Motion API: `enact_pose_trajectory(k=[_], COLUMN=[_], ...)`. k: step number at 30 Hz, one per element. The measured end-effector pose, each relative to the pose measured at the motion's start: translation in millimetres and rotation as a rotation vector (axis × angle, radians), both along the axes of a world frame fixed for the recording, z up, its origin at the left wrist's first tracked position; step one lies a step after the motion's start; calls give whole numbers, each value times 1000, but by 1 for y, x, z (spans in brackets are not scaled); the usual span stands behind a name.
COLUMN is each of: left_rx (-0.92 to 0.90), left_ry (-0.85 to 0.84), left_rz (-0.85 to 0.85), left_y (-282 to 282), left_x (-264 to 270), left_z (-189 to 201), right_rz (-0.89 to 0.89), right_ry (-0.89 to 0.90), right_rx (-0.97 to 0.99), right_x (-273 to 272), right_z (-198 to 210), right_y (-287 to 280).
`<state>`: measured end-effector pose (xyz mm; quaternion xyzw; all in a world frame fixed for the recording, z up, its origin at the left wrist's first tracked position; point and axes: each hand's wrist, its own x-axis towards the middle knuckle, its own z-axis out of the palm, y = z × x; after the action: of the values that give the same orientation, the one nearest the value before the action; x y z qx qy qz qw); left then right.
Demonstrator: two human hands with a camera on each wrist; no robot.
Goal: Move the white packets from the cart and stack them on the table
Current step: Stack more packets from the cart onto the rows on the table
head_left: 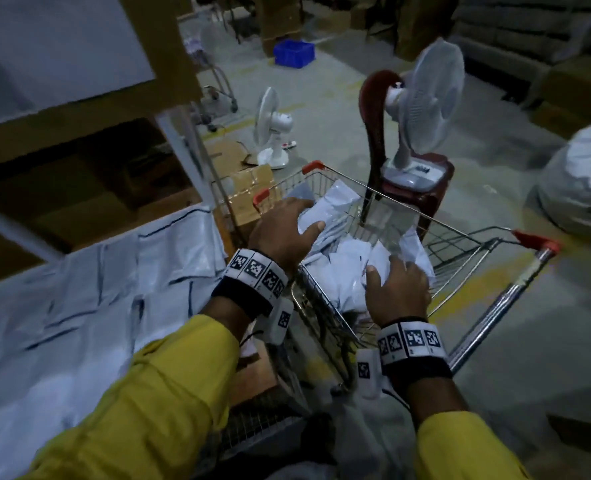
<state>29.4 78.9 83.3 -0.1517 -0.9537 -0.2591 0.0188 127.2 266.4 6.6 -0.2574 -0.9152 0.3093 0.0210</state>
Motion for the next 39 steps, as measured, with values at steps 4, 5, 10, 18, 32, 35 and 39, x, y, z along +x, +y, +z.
enact_pose_trajectory(k=[4,5,10,18,32,35,39], left_rx=[-127,-148,-286,-628,-809,-751,-772], left_ry=[-72,-90,-142,-211,-308,-299,-309], left_rz=[-96,-111,-170,-116,-61,-51,-46], left_y=[26,32,55,63,75,73,73], left_x=[-64,-78,-131,-226,-308,-313,-314], left_z=[-27,-34,-84,-168,-296,-310,-320], right_rz=[-120,-148,-214,-146,199,203,213], right_ry=[5,6,-78,-166,-553,-587,-649], right_rx=[-41,-55,-60,-91,-137,-70,-18], right_x=[-33,-40,-67,-143,-217,-222,-217], right_z=[-16,-20,-45,-111,-253,-267,-277], right_y=[18,21,35,49,20,8,-2])
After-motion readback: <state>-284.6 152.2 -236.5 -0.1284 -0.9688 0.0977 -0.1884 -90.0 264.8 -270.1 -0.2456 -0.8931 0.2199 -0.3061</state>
